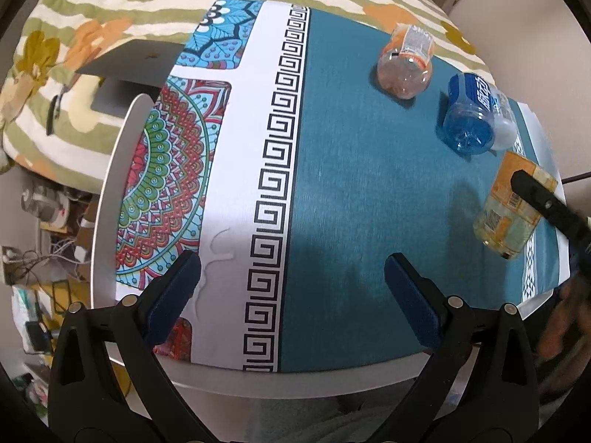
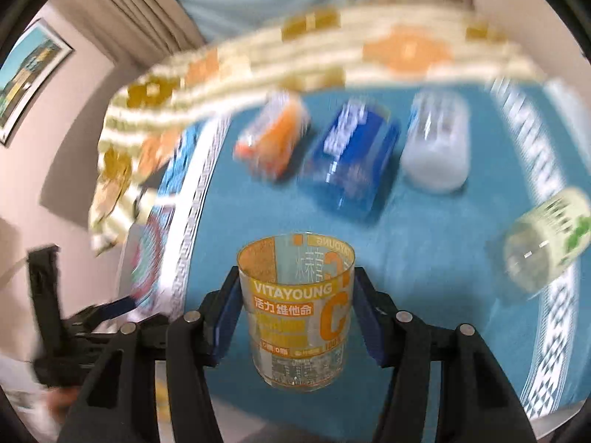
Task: Flip cup upright
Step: 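Close the right gripper around the upright cup and lift it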
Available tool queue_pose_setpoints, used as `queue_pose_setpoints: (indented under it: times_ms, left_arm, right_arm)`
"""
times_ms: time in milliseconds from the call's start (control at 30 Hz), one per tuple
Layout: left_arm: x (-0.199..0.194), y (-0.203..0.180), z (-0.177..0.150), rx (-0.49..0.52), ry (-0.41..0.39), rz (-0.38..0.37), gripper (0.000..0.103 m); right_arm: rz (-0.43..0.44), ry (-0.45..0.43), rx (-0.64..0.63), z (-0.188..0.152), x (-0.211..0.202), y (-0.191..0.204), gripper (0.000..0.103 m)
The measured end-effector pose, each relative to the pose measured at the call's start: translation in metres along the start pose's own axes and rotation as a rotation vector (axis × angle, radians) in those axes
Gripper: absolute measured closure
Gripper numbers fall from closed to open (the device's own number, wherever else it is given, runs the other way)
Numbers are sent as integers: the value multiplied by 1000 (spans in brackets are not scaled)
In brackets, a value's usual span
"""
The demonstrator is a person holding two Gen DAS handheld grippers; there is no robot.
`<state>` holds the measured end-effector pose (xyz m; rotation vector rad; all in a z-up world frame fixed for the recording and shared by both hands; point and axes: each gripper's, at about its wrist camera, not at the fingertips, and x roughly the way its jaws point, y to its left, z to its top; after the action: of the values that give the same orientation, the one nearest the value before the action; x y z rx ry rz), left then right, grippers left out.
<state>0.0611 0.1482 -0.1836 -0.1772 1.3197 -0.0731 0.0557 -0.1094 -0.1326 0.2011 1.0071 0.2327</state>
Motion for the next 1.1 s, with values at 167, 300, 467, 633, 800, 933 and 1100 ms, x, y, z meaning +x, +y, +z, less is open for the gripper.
queue_pose_setpoints:
  times_ms: [167, 300, 467, 633, 800, 933, 1100]
  left_arm:
    - [2, -6, 1, 23, -11, 15, 0]
    - [10, -11, -1, 46, -6, 29, 0]
    - [16, -15, -4, 58, 3, 31, 0]
    - [19, -19, -8, 65, 15, 25, 0]
    - [18, -24, -12, 67, 11, 21, 0]
    - [17, -25, -17, 61, 14, 23, 0]
    - [17, -25, -22, 51, 15, 26, 0]
  right_arm:
    - [-112, -229, -125, -25, -3, 16, 50]
    - [-152, -291, -169, -42, 12, 19, 50]
    - [-161, -327, -157, -56, 11, 16, 50]
    - [-175, -325, -217, -68, 5, 17, 50]
    - [-152, -315, -231, -80, -1, 12, 49]
    - [-158, -319, -270, -90, -2, 17, 48]
    - [-159, -315, -255, -90, -2, 16, 47]
